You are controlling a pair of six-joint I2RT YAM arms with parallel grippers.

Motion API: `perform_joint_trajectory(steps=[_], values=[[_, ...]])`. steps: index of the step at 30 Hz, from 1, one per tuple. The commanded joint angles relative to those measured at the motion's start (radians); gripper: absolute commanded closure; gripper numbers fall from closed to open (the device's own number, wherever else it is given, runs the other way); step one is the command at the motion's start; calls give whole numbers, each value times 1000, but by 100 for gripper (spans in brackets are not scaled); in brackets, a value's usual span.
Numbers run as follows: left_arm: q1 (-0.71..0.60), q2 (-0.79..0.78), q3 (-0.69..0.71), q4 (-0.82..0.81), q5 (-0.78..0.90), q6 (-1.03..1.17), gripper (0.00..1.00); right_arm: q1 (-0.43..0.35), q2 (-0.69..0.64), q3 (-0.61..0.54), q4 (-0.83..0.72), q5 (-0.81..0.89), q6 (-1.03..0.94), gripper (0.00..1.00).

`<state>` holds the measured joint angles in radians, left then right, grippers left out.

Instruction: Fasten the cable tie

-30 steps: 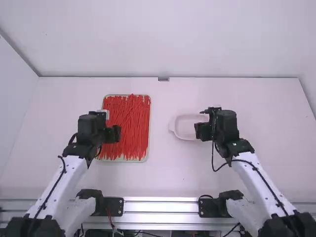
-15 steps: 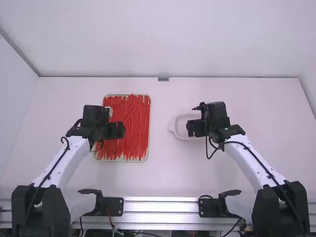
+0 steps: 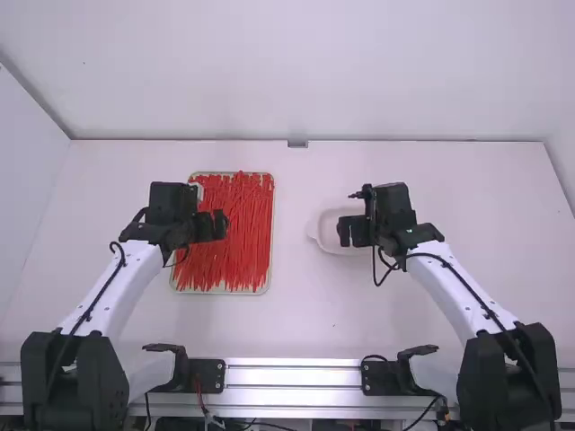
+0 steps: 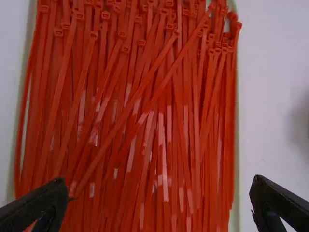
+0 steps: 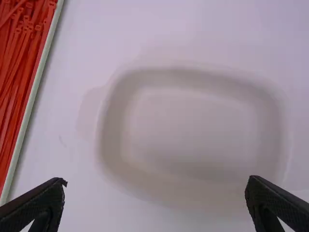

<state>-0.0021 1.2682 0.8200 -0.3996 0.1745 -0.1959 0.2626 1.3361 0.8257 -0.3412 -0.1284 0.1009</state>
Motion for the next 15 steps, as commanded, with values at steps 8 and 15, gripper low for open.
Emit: perform_joint_trajectory(steps=[8, 15], values=[[-5, 9, 32, -4, -43, -17, 1, 6, -8, 38, 4, -2, -4, 0], [-4, 9, 49, 13, -42, -17, 1, 7, -8, 37, 21, -2, -3, 0]])
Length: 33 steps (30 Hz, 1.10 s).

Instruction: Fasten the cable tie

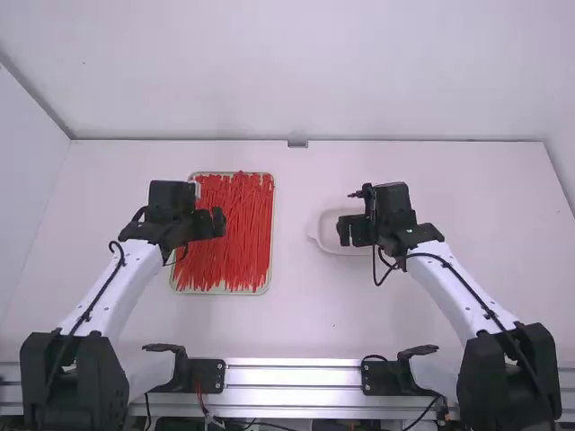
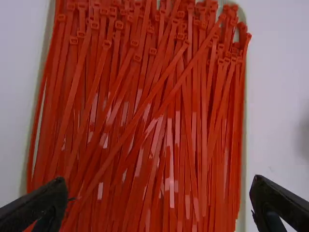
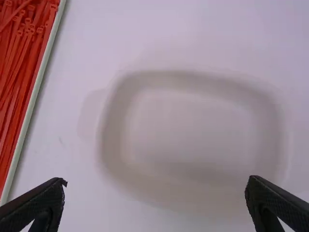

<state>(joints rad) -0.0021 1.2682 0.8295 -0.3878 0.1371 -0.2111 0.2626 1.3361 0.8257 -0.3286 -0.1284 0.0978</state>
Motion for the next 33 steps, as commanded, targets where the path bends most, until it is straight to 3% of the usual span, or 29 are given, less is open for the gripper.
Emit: perform_joint_trajectory(steps=[1, 33], values=[[-4, 9, 43, 0, -2, -2, 1, 8, -8, 37, 12, -2, 0, 0], [-3, 10, 93, 40, -25, 27, 1, 6, -8, 37, 15, -2, -1, 0]])
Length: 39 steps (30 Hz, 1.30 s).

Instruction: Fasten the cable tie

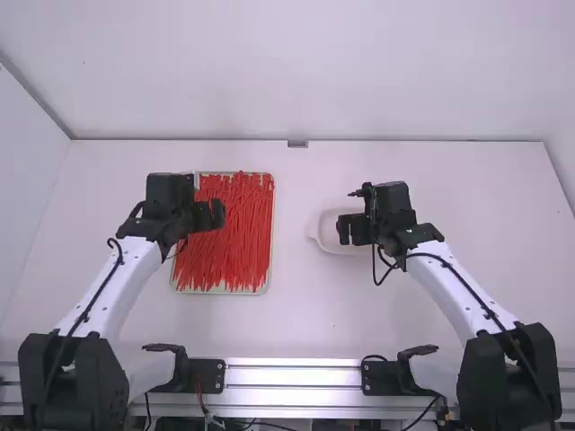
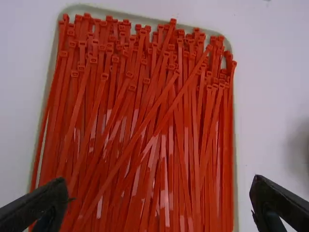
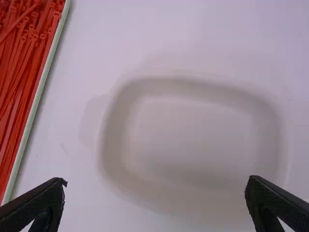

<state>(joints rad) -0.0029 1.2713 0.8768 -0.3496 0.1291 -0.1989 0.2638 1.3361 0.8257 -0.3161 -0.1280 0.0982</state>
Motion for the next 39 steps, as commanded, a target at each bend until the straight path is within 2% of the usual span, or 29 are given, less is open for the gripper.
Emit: perform_joint_trajectory(steps=[1, 6, 14, 16, 23, 32, 37, 39], values=[[-4, 11, 59, 3, -26, 16, 1, 5, -8, 37, 3, -2, -5, 0], [-2, 71, 133, -1, -41, 40, 1, 5, -8, 37, 2, -2, -20, 0], [-1, 299, 333, -73, -40, 89, 1, 5, -8, 37, 5, -3, -20, 0], [-9, 399, 423, -111, -40, 121, 1, 5, -8, 37, 5, -2, -20, 0], [-36, 573, 562, -134, -40, 233, 1, 5, -8, 37, 4, -2, -20, 0], [-68, 658, 601, -104, -40, 377, 1, 5, 0, 37, 6, -2, -19, 0], [-64, 660, 600, -92, -84, 336, 0, 5, 25, 37, 6, -3, -20, 0], [-57, 660, 599, -90, -120, 307, 5, 5, 32, 37, 6, -3, -19, 0]])
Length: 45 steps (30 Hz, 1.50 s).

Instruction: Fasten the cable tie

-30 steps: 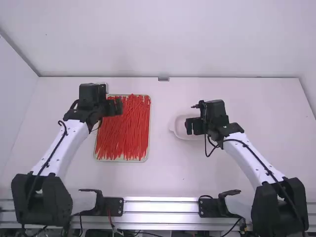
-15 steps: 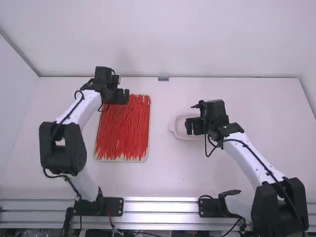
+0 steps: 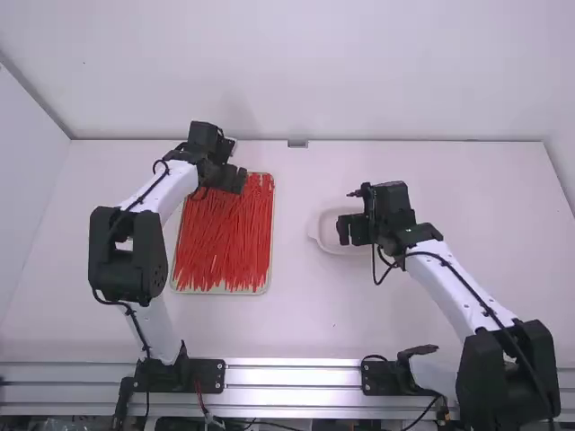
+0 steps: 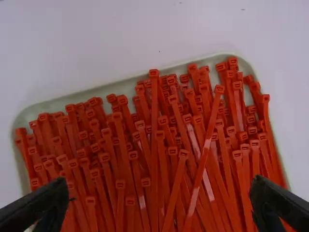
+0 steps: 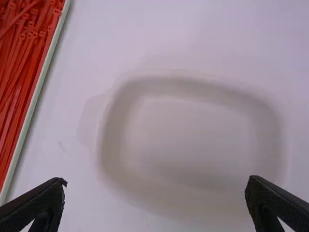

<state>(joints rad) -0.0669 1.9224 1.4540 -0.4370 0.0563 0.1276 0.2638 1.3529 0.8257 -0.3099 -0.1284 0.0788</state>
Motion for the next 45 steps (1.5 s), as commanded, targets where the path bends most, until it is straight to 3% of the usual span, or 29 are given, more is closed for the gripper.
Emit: perform_joint_trajectory(steps=[1, 4, 9, 14, 18, 45], values=[[11, 8, 22, -5, -50, -30, 18, 5, 18, 37, -1, -2, 0, 0], [20, 8, 18, -10, -38, -35, 29, 13, 22, 37, 5, -5, 0, 0], [22, 8, -13, 21, -40, -53, 34, 27, 22, 37, 23, -3, -9, 0], [16, 8, -53, 39, -39, -53, 52, 29, 22, 37, 21, 5, -8, 0], [16, 8, -87, 64, -40, -53, 57, 29, 22, 37, 22, 5, -8, 0], [63, 9, -272, 230, 14, -79, 60, 31, 22, 37, 21, 5, -8, 0]])
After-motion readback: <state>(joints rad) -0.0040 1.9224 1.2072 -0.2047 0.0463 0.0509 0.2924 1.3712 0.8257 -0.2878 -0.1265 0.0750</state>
